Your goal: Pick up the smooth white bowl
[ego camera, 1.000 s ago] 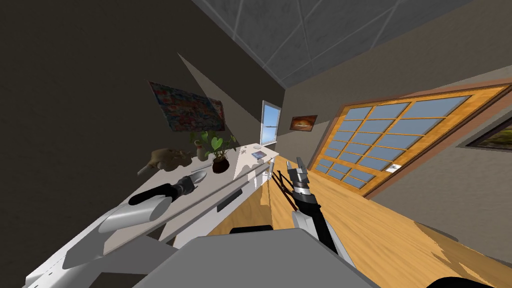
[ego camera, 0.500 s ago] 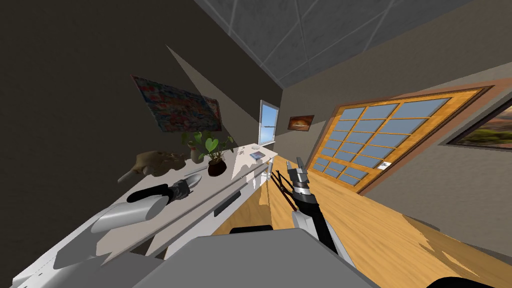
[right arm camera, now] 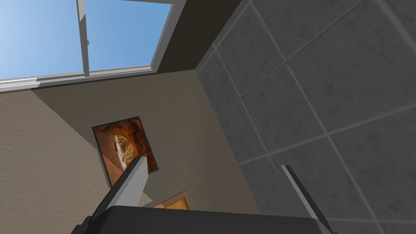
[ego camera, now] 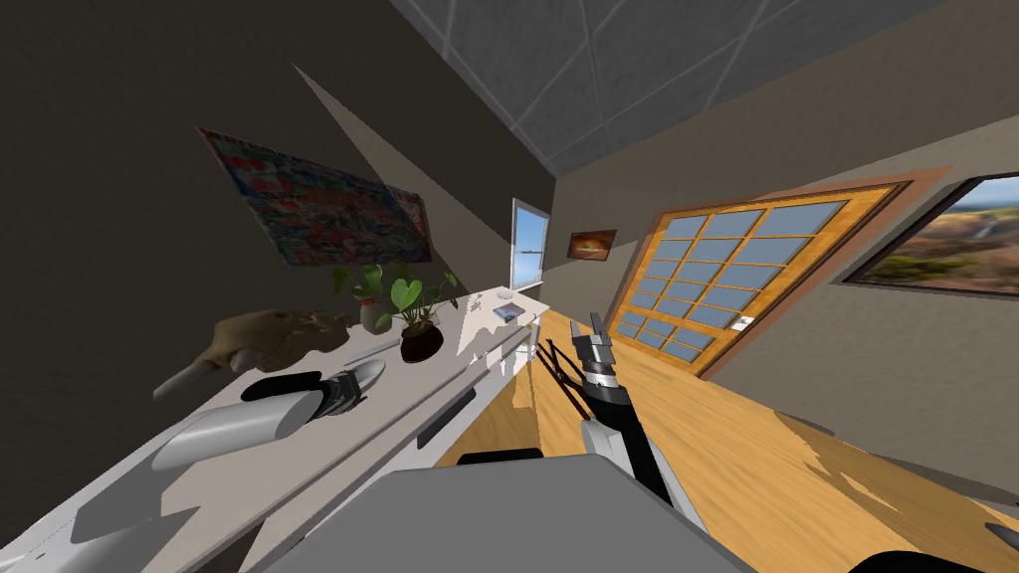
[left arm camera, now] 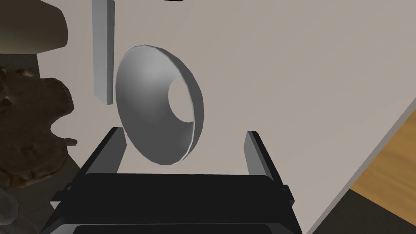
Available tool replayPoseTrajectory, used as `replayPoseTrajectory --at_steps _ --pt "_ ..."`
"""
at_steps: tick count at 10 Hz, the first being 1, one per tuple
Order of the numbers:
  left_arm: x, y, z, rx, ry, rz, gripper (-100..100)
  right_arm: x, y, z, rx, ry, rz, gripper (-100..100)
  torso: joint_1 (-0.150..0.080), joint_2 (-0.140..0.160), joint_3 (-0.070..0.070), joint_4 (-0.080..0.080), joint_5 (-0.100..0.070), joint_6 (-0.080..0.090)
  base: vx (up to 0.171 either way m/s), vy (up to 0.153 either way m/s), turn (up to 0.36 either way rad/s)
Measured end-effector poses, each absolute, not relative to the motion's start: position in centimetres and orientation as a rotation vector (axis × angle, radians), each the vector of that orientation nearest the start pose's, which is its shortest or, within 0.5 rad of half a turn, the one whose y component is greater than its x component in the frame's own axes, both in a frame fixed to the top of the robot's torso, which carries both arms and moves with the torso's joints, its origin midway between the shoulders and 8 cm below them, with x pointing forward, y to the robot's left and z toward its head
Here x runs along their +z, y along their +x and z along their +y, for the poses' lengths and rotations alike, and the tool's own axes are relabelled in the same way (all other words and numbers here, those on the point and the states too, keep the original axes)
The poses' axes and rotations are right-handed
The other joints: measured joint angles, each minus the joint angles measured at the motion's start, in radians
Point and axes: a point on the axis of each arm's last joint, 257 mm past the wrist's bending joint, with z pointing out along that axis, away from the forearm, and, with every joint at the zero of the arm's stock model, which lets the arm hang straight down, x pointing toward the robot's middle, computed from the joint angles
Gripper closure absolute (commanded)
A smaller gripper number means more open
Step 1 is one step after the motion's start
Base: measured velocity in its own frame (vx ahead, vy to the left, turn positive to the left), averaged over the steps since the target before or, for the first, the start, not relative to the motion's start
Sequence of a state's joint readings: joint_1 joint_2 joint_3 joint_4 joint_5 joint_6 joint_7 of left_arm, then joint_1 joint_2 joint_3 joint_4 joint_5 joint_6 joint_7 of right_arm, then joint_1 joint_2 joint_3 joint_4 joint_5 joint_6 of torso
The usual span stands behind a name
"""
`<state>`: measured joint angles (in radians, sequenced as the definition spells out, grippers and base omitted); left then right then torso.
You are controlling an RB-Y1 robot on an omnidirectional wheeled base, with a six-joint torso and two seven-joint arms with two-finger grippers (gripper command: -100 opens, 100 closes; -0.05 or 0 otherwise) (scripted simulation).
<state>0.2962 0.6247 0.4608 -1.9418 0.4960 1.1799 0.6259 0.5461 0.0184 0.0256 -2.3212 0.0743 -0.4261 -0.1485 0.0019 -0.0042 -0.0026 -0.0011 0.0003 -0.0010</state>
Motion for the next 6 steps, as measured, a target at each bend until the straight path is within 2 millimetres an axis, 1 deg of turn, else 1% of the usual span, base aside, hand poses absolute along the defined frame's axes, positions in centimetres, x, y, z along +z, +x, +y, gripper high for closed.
replayPoseTrajectory --at_steps 1,3,6 --pt "-27.8 32.7 55.8 -0.545 -2.365 0.888 -100 1.3 34.7 -27.1 1.381 0.75 0.648 0 -0.001 0.001 0.001 0.0 0.0 0.0 0.074 0.023 -0.109" --pt "-28.7 31.1 56.9 -0.475 -2.418 0.862 -100 1.3 34.7 -27.1 1.381 0.75 0.648 0 0.0 -0.001 0.0 0.0 0.0 0.0 0.085 0.038 -0.088" --pt "-30.1 28.7 57.6 -0.383 -2.488 0.829 -100 1.3 34.7 -27.1 1.381 0.75 0.648 0 0.0 0.001 0.001 0.0 0.0 0.0 0.062 0.031 -0.058"
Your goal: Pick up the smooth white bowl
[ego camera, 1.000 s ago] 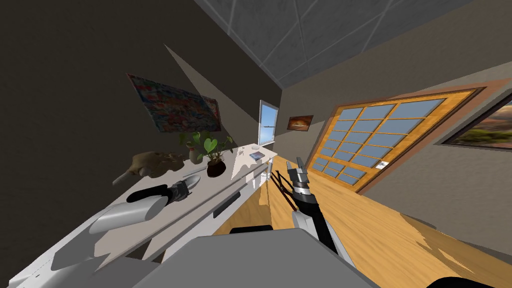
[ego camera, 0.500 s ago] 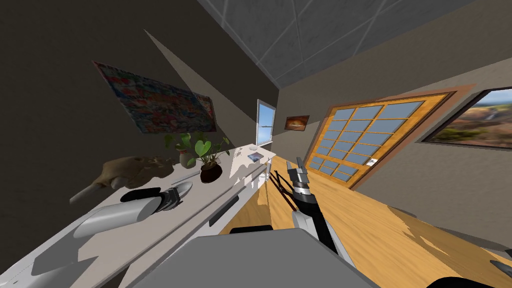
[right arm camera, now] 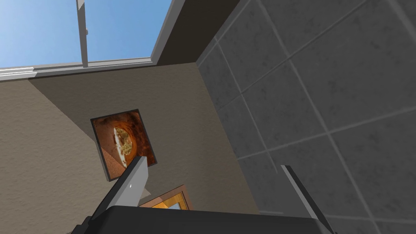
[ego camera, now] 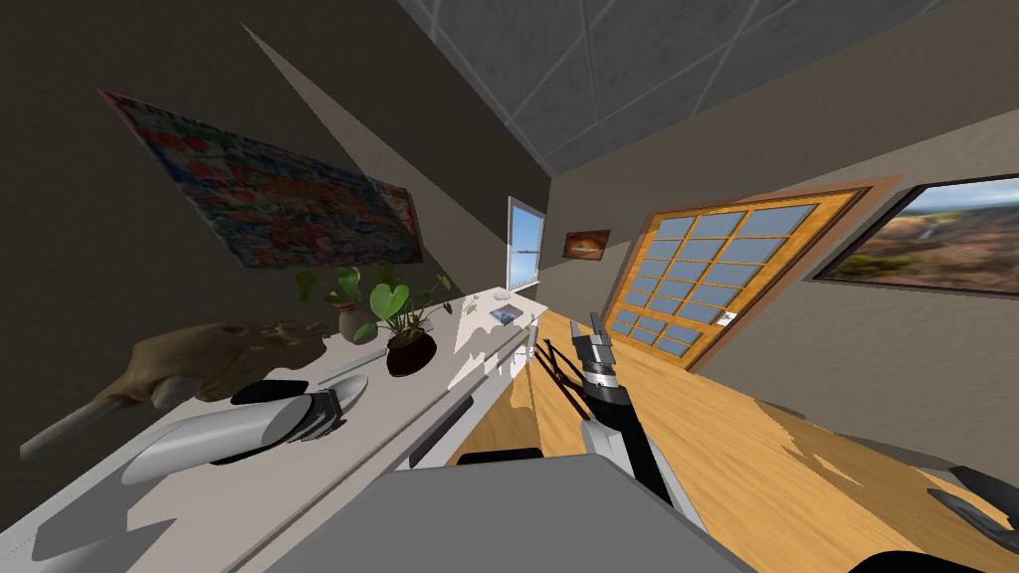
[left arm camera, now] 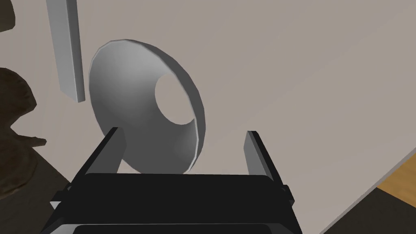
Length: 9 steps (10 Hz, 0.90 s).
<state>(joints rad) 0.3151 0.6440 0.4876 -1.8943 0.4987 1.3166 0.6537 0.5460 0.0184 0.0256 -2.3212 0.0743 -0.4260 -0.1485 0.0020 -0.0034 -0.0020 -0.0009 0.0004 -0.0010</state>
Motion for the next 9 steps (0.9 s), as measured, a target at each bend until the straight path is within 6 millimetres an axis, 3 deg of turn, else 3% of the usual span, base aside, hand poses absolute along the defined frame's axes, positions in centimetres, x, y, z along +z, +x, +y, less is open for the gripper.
replayPoseTrajectory --at_steps 1,2,3,6,7,9 --pt "-30.7 27.9 57.5 -0.35 -2.515 0.822 -100 1.3 34.7 -27.1 1.381 0.75 0.648 0 0.0 0.0 0.0 0.0 0.0 0.0 0.028 0.015 -0.017" --pt "-30.8 27.7 57.5 -0.344 -2.521 0.82 0 1.3 34.7 -27.1 1.381 0.75 0.648 0 -0.001 0.002 0.001 0.0 0.0 0.0 0.005 0.003 0.002" --pt "-30.8 27.7 57.5 -0.344 -2.521 0.82 -100 1.3 34.7 -27.1 1.381 0.75 0.648 0 -0.002 0.003 0.002 0.001 0.0 0.0 0.013 0.006 -0.007" --pt "-32.3 27.9 57.9 -0.343 -2.523 0.817 -100 1.3 34.7 -27.1 1.381 0.75 0.648 0 -0.001 0.003 0.002 0.001 0.0 0.0 0.015 0.011 -0.005" --pt "-32.3 28.0 58.0 -0.345 -2.521 0.818 100 1.3 34.7 -27.1 1.381 0.75 0.648 0 -0.002 0.004 0.002 0.001 0.0 0.0 0.0 0.0 0.0" --pt "-32.4 27.9 57.9 -0.344 -2.524 0.817 100 1.3 34.7 -27.1 1.381 0.75 0.648 0 -0.002 0.004 0.002 0.001 -0.001 0.0 0.0 0.0 0.0"
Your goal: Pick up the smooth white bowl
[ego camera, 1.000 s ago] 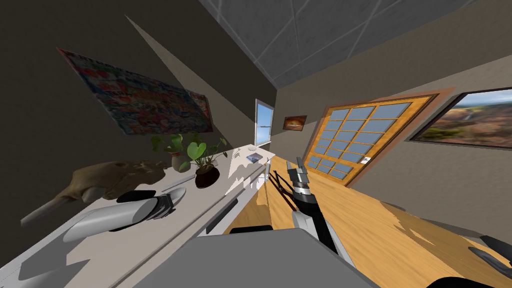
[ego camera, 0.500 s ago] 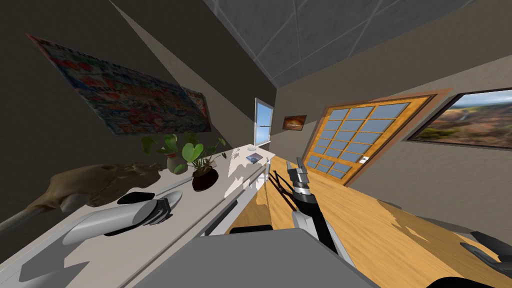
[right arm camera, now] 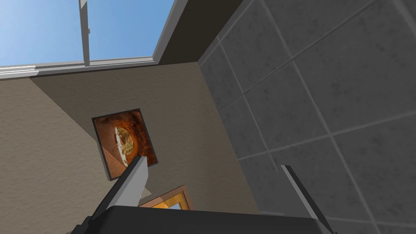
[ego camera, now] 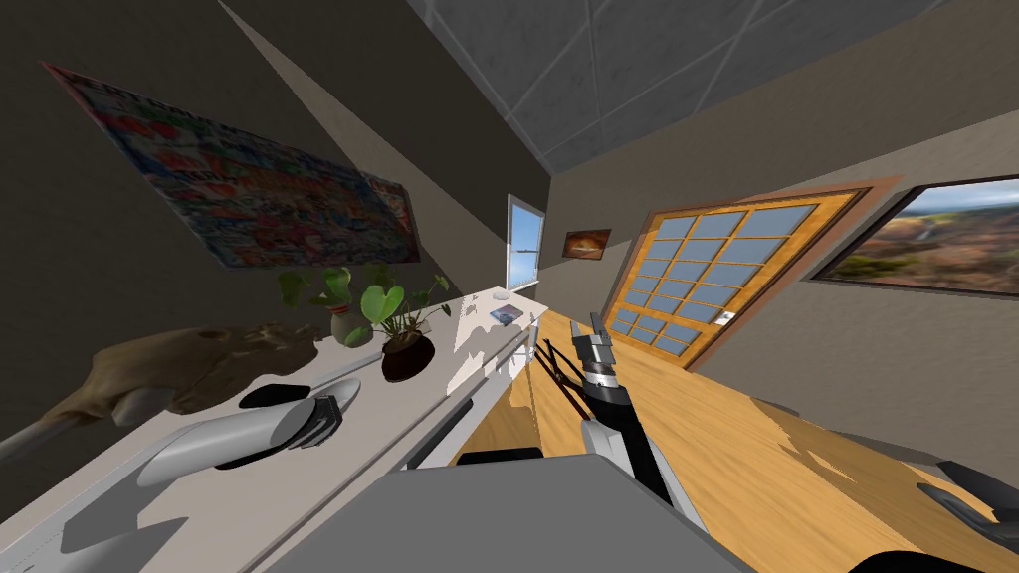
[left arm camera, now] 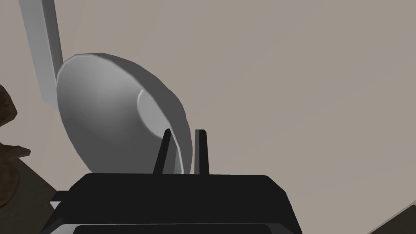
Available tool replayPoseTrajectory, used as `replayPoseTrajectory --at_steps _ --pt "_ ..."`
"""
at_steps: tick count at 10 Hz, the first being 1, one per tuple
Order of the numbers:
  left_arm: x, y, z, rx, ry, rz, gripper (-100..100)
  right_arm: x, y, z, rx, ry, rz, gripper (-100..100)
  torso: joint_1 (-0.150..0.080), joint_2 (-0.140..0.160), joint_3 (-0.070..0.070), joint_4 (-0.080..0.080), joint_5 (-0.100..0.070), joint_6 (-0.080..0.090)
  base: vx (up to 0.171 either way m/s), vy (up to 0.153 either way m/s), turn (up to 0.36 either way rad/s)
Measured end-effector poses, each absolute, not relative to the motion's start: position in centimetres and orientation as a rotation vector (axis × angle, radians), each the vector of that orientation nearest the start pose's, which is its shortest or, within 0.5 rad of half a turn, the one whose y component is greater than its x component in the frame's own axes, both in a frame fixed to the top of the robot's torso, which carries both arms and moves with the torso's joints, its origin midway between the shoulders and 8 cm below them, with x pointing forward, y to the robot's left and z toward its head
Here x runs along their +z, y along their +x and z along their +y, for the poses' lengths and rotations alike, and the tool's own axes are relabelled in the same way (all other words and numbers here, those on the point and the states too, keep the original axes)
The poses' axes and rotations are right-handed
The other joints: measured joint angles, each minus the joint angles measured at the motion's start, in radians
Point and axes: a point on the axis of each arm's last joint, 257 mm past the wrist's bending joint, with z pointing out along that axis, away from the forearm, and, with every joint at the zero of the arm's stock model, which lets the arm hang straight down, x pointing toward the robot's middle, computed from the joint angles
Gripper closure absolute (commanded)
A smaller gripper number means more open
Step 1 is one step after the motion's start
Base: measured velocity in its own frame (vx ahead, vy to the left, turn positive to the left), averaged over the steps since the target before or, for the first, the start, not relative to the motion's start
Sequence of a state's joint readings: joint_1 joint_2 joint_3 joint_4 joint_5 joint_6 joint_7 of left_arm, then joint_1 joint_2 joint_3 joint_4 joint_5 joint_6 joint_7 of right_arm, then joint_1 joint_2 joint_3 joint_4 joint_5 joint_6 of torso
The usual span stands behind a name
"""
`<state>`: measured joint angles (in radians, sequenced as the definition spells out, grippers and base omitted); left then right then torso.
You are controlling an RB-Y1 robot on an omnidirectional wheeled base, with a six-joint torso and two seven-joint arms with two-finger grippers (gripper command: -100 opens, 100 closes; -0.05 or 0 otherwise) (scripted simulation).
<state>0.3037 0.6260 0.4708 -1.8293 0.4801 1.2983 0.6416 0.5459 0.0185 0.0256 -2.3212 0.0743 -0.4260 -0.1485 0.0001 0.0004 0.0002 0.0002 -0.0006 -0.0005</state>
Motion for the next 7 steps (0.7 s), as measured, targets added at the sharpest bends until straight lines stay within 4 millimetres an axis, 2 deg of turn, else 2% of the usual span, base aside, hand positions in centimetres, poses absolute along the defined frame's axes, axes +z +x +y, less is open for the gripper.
replayPoseTrajectory --at_steps 2,3,4,6,7 --pt "-32.32 27.99 57.95 -0.346 -2.523 0.815 100 1.33 34.69 -27.11 1.381 0.75 0.648 0 0.0 0.0 0.0 0.0 0.0 0.0 0.0 0.0 0.0" --pt "-32.33 27.98 57.95 -0.346 -2.524 0.814 0 1.33 34.69 -27.11 1.381 0.75 0.648 0 -0.001 0.0 0.0 0.0 0.0 0.0 0.0 0.0 0.0" --pt "-32.33 27.98 57.95 -0.346 -2.524 0.814 100 1.33 34.69 -27.11 1.381 0.75 0.648 0 -0.001 0.0 0.0 0.0 0.0 0.0 -0.012 -0.006 0.003" --pt "-31.4 27.84 57.66 -0.347 -2.52 0.819 100 1.33 34.69 -27.11 1.381 0.75 0.648 0 -0.002 0.002 0.001 0.0 -0.001 0.0 -0.016 -0.011 0.007" --pt "-31.35 27.8 57.63 -0.346 -2.521 0.817 0 1.33 34.69 -27.11 1.381 0.75 0.648 0 -0.002 0.001 0.0 0.0 -0.001 0.0 0.0 0.0 0.0"
